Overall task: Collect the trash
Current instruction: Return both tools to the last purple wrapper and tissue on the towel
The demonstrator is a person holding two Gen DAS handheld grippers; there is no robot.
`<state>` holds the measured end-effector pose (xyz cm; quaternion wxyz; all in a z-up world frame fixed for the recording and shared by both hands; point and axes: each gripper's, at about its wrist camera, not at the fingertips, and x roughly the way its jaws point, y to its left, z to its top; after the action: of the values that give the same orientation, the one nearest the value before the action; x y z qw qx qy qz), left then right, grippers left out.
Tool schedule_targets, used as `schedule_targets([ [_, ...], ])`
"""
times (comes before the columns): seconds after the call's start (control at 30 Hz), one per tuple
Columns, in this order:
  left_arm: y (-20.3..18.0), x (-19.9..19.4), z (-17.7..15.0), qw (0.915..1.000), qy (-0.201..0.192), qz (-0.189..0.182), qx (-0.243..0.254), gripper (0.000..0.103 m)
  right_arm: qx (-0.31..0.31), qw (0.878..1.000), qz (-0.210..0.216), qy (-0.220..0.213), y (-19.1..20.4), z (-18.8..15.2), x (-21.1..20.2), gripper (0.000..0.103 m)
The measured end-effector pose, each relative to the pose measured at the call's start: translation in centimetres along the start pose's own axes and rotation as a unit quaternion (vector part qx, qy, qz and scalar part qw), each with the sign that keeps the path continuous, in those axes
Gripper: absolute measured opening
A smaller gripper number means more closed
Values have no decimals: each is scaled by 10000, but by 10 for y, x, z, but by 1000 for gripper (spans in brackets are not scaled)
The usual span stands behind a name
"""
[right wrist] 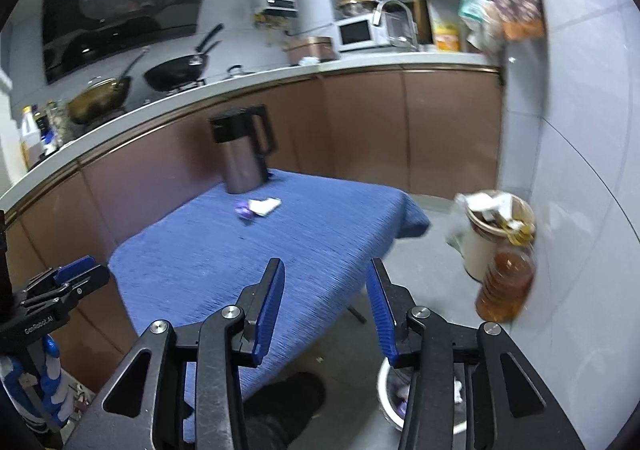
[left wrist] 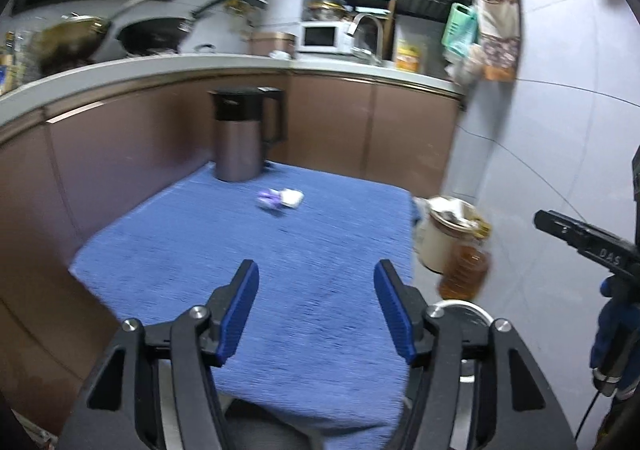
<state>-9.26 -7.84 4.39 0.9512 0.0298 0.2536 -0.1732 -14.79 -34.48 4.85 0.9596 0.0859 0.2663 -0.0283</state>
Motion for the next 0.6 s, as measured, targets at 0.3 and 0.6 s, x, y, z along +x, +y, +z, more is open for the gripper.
schedule_targets([
  [0.3,22,24,16,9994,32,328,-42,58,-283,9988,384,96,33,27,50,42],
  [0.6,37,111,29,9981,537,284,-81,60,-415,9967,570,395,41,46,132,42],
])
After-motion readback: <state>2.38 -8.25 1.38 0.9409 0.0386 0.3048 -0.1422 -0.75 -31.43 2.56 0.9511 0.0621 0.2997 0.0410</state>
